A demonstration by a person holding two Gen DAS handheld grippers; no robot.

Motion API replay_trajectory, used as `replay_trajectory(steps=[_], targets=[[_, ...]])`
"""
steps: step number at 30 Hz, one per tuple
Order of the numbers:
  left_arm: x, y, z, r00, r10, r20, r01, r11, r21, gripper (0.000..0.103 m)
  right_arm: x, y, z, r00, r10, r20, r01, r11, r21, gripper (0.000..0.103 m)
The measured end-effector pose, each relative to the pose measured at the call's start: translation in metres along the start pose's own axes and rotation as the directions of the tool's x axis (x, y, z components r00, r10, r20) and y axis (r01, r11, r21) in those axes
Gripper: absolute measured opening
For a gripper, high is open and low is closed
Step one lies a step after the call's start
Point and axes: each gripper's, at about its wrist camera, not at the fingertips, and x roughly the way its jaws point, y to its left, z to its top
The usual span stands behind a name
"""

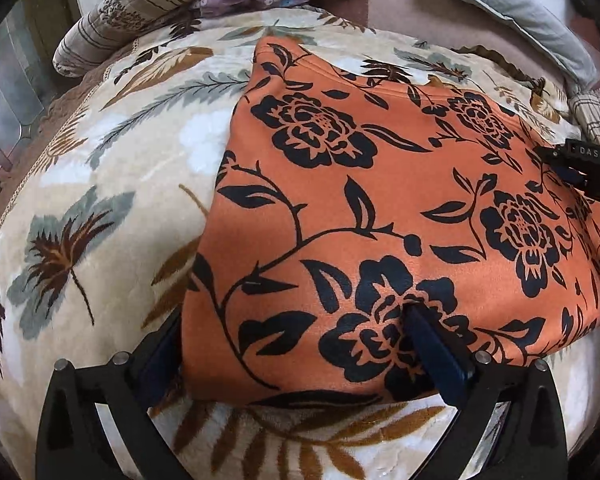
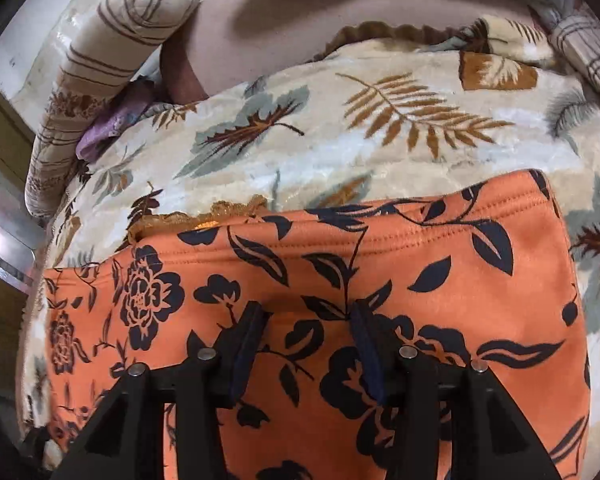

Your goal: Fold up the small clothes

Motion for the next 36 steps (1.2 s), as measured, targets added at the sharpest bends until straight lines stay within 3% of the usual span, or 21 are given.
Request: replay_trajectory(steps=[4, 10, 12, 16, 20, 22, 26, 32, 36], targets=[[-0.003, -0.003, -0.002, 1.000, 0.021, 0.007, -0.021, 1.000, 0.000, 0.103, -0.023, 0.008, -0.007, 1.000, 0.030, 0.008, -0.030, 1.000, 0.000, 0.050], [-0.014, -0.011, -0.003, 0.997, 0.071, 0.036, -0.072, 0.997, 0.035, 0.103, -0.061, 0.015, -0.045, 0.996, 0.084, -0.005, -0.084, 0.996, 0.023, 0.050], [-0.025, -0.013, -0.004, 0.997, 0.053, 0.055, -0.055, 0.998, 0.029, 0.103, -0.075, 0.016, -0.065, 0.996, 0.086, -0.012, -0.086, 0.996, 0.020, 0.050], [-0.044, -0.023, -0.008, 0.993, 0.042, 0.113, -0.046, 0.998, 0.041, 0.103, -0.074, 0.003, -0.104, 0.988, 0.107, -0.107, -0.098, 0.991, 0.087, 0.051], [-0.022, -0.036, -0.015, 0.997, 0.072, 0.016, -0.074, 0.994, 0.084, 0.103, -0.091, -0.003, -0.123, 0.984, 0.146, -0.098, -0.135, 0.985, 0.112, 0.052], [-0.022, -0.040, -0.021, 0.995, 0.093, 0.022, -0.095, 0.991, 0.095, 0.103, -0.107, -0.015, -0.131, 0.975, 0.215, -0.061, -0.201, 0.963, 0.178, 0.052], [-0.051, -0.042, -0.033, 0.993, 0.073, 0.098, -0.082, 0.993, 0.084, 0.103, -0.142, -0.030, -0.144, 0.968, 0.249, 0.036, -0.251, 0.947, 0.202, 0.052], [-0.113, -0.057, -0.050, 0.965, 0.074, 0.251, -0.096, 0.992, 0.080, 0.103, -0.194, -0.019, -0.140, 0.938, 0.259, 0.230, -0.282, 0.956, 0.075, 0.056], [-0.149, -0.065, -0.047, 0.938, 0.092, 0.334, -0.121, 0.990, 0.068, 0.103, -0.210, 0.002, -0.142, 0.922, 0.259, 0.287, -0.263, 0.964, -0.027, 0.056]])
